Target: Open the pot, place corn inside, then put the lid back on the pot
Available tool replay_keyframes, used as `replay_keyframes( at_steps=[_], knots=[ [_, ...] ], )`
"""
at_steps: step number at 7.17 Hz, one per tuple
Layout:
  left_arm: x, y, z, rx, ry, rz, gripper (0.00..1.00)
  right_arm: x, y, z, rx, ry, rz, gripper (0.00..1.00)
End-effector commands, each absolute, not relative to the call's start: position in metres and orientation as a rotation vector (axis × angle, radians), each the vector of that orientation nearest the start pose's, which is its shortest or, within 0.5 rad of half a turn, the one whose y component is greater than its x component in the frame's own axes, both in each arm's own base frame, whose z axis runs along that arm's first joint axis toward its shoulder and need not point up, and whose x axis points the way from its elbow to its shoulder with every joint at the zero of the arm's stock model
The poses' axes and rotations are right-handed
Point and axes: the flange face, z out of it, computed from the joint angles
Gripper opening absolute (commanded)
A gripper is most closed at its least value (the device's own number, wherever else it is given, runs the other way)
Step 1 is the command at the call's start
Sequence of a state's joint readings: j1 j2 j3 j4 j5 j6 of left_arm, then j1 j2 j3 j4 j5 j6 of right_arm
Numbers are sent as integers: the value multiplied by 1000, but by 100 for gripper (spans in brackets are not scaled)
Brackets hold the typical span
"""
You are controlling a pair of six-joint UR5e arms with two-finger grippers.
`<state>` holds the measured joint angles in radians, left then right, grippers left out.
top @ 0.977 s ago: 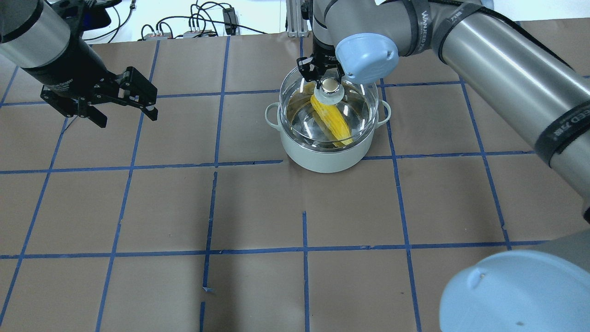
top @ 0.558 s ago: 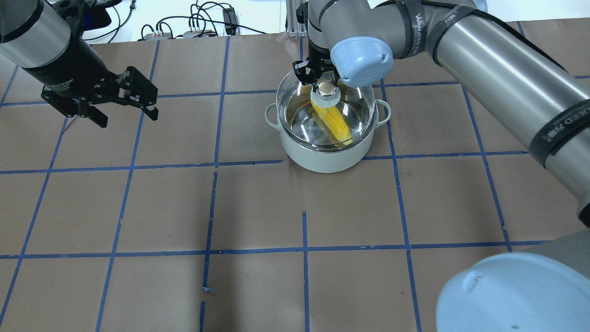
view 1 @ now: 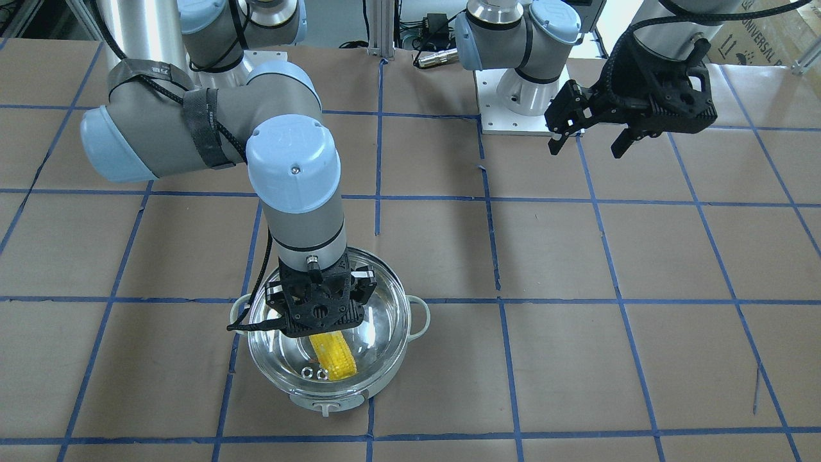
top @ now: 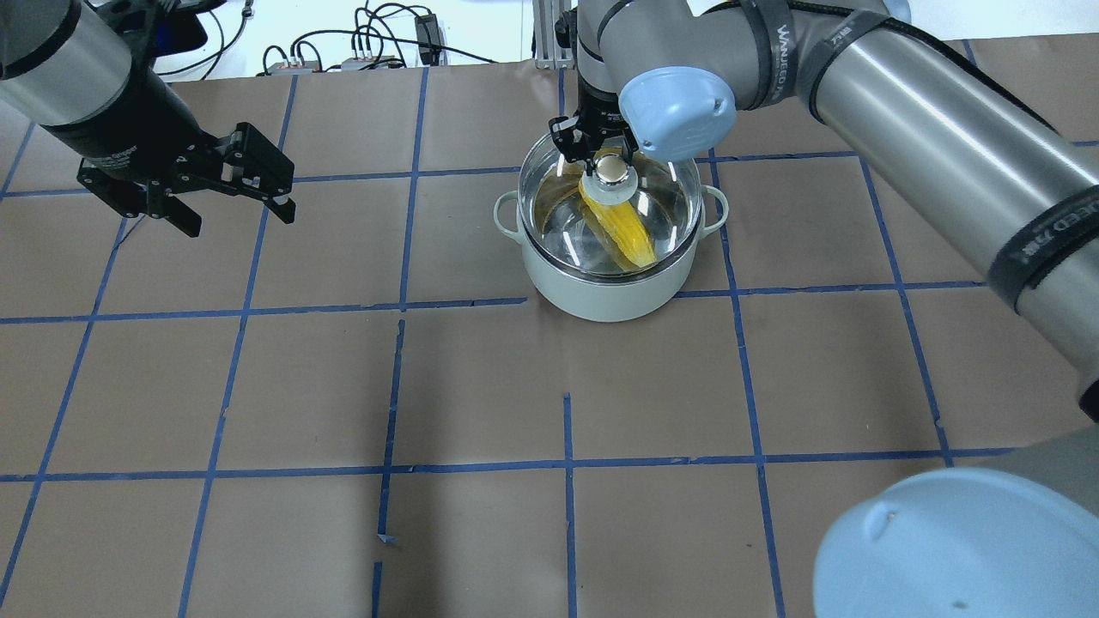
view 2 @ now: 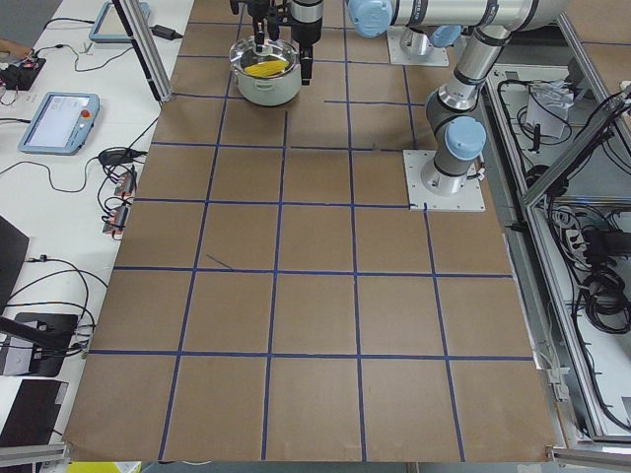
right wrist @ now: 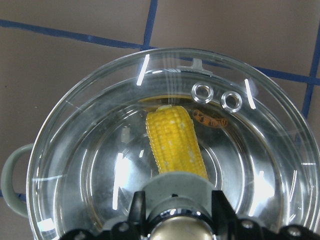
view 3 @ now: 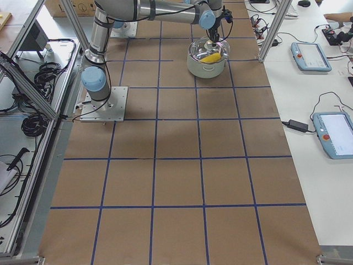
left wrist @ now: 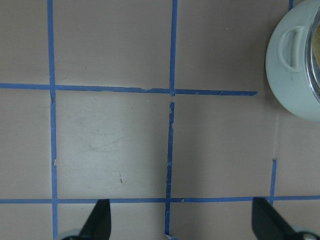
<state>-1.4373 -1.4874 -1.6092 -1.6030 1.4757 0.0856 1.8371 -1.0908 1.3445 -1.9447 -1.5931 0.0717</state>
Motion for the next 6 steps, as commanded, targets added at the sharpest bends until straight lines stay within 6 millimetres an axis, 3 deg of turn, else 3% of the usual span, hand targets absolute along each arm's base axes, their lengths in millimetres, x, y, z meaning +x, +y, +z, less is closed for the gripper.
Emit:
replay_keyframes(
  at_steps=[1, 6],
  knots=[
    [-81, -472, 506, -78, 3234, -36, 100, 305, -628, 352, -304, 3126, -172, 27],
    [-80, -474, 504, -79, 3234, -32, 100, 306, -624, 353, -300, 3128, -118, 27]
  ],
)
